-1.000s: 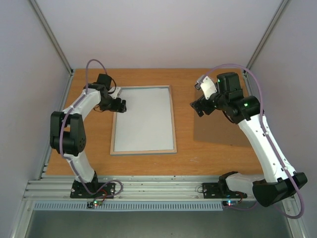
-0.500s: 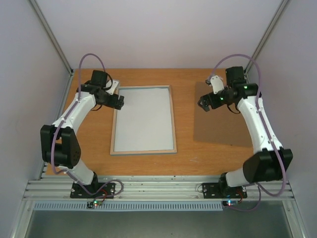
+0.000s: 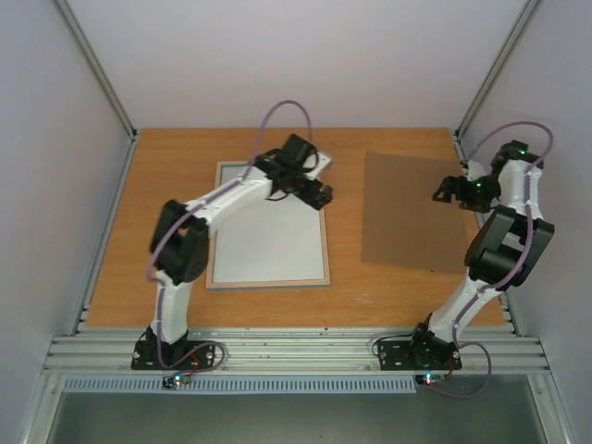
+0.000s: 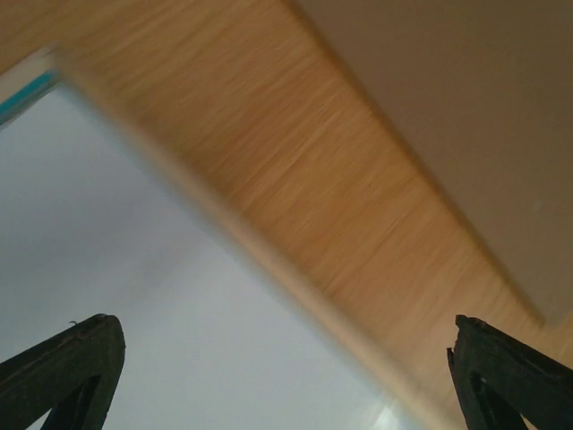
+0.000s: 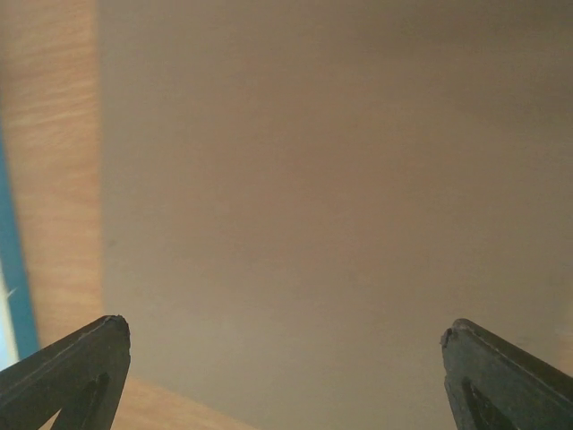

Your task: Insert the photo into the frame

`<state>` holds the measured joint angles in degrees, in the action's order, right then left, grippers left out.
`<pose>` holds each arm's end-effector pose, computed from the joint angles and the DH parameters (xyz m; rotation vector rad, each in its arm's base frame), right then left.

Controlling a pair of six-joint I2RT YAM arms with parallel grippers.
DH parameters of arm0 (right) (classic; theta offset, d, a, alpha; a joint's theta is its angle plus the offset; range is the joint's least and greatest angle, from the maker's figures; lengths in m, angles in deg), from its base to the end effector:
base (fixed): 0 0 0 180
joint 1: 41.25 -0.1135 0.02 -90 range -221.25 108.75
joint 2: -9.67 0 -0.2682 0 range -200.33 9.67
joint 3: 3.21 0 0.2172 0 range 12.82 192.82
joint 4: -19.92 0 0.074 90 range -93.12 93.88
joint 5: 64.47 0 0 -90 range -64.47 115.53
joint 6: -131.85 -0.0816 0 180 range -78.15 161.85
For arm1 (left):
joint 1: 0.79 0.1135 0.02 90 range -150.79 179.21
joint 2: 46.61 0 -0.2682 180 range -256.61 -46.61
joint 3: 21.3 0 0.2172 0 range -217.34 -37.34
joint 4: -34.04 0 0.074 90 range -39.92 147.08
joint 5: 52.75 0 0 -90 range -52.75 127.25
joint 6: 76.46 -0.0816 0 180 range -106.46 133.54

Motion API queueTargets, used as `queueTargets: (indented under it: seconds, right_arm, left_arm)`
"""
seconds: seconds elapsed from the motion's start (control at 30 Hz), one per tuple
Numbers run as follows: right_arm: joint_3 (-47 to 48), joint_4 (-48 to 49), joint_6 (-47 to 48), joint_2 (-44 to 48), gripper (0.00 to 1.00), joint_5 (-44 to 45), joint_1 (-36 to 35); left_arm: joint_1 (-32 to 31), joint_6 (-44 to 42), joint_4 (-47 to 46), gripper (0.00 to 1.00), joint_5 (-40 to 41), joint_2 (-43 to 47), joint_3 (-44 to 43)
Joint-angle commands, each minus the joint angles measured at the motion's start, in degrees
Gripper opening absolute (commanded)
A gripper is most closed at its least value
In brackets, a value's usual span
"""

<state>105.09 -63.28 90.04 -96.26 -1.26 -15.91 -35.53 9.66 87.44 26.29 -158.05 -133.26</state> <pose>0.3176 -0.1097 0.2354 -0.5875 2.6459 0.3869 0.3431 -0.2568 0.2422 0.9130 2.3593 -0.4597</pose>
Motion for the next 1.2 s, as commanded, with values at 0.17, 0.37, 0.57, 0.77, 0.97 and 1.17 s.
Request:
queueTargets:
  seconds: [0.17, 0.37, 0.57, 0.77, 0.97, 1.17]
  right_arm:
    - [11.52, -3.71, 3.66, -12.44, 0.95, 1.29, 11.24]
    - [14.24, -2.92, 2.98, -19.83, 0.94, 1.65, 11.75]
    - [15.27, -3.24, 2.4, -24.74, 0.9, -0.41, 10.8]
    - [13.36, -3.8, 2.96, -26.2, 0.85, -1.5, 7.84]
    - [10.48, -3.61, 3.59, -26.27, 0.81, -1.87, 3.06]
    - [3.69, -0.14, 3.8, -22.75, 0.81, -0.9, -3.55]
  left_arm:
    - [-9.64, 10.08, -5.95, 0.99, -2.5, -21.0, -19.28]
    - [-10.79, 13.62, -2.71, 0.99, -3.16, -31.2, -27.9]
    - [-10.47, 13.84, -2.61, 0.99, 0.61, -29.82, -23.0]
    - [-6.45, 17.25, -9.14, 0.99, -1.1, -20.3, -7.92]
    - [-2.53, 21.2, -13.87, 0.99, -5.88, -12.38, 2.48]
    - [-2.34, 25.16, -16.04, 0.99, -9.97, -12.05, 2.26]
